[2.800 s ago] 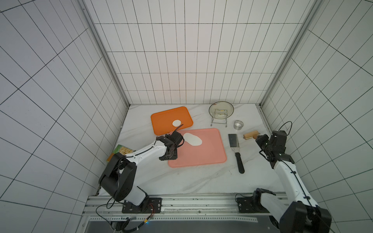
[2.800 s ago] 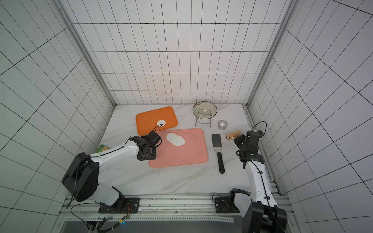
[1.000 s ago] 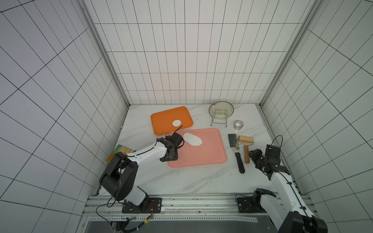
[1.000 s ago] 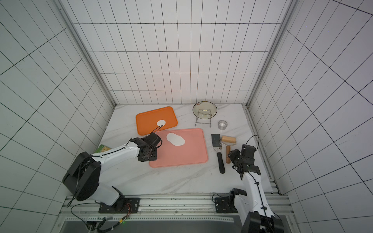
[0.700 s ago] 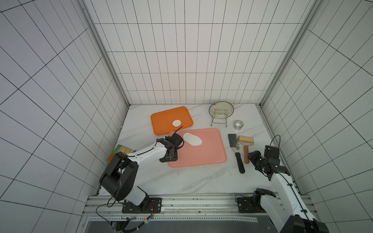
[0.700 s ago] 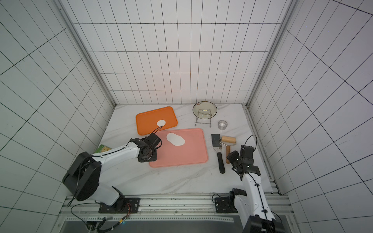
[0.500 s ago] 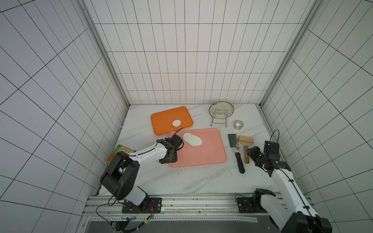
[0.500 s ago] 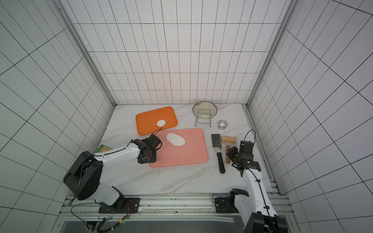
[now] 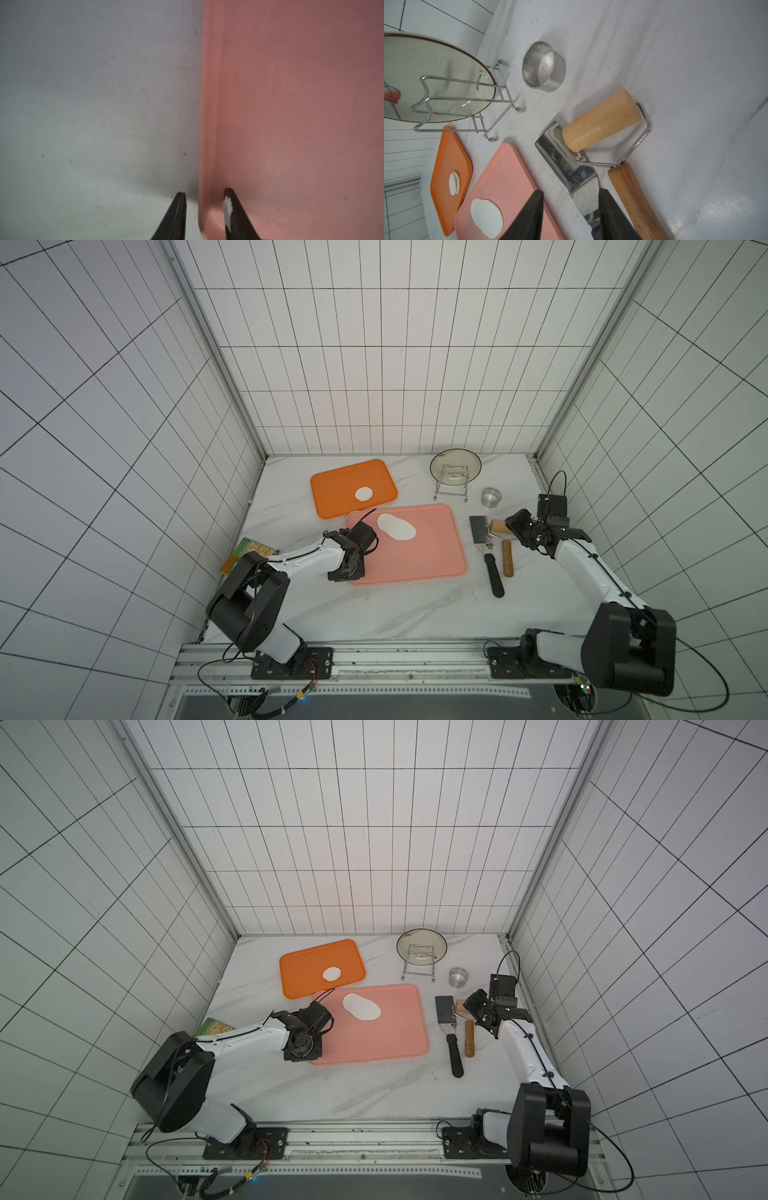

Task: Roll out the dumpling wrappers from the dough
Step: Pick up the dumpling mold from the center of the board.

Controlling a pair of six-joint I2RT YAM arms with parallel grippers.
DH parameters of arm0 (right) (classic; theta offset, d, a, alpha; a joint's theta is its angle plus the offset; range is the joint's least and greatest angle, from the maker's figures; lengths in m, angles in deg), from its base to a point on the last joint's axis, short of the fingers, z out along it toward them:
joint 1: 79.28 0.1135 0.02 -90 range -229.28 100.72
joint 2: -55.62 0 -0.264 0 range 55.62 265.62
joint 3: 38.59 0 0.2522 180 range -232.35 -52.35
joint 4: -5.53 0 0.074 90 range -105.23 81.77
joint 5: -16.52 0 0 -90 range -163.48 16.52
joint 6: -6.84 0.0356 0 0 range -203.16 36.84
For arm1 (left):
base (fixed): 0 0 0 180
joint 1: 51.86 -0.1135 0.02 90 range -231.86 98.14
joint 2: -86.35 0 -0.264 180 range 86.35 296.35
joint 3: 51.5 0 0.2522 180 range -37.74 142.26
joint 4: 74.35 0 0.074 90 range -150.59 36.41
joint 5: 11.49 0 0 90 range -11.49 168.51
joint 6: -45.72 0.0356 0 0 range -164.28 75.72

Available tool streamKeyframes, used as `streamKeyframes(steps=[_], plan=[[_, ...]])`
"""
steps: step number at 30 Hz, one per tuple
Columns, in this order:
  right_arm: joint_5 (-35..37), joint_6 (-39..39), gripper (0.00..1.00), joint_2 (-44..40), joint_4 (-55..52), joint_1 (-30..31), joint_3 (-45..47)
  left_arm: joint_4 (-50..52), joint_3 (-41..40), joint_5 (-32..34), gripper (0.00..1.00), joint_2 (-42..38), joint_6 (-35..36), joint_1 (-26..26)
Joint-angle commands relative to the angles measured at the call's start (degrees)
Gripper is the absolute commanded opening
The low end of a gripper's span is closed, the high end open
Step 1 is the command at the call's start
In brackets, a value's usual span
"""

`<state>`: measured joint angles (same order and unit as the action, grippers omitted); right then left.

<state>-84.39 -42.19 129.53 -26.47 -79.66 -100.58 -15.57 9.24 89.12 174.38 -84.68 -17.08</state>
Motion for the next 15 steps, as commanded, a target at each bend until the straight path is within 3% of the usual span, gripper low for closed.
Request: streamKeyframes(steps=[1,15], plan=[[2.67,0.67,0.45,4.46,0.76,-0.55,-5.5,0.24,-1.78,-1.28,0.28,-0.09,-0.97,1.27],[-1.94,-3.69,0.4,30.65,-5.49,-4.1,-28.44,1.67,-3.46,-2.52,0.07,-0.22,-5.41,8.22]])
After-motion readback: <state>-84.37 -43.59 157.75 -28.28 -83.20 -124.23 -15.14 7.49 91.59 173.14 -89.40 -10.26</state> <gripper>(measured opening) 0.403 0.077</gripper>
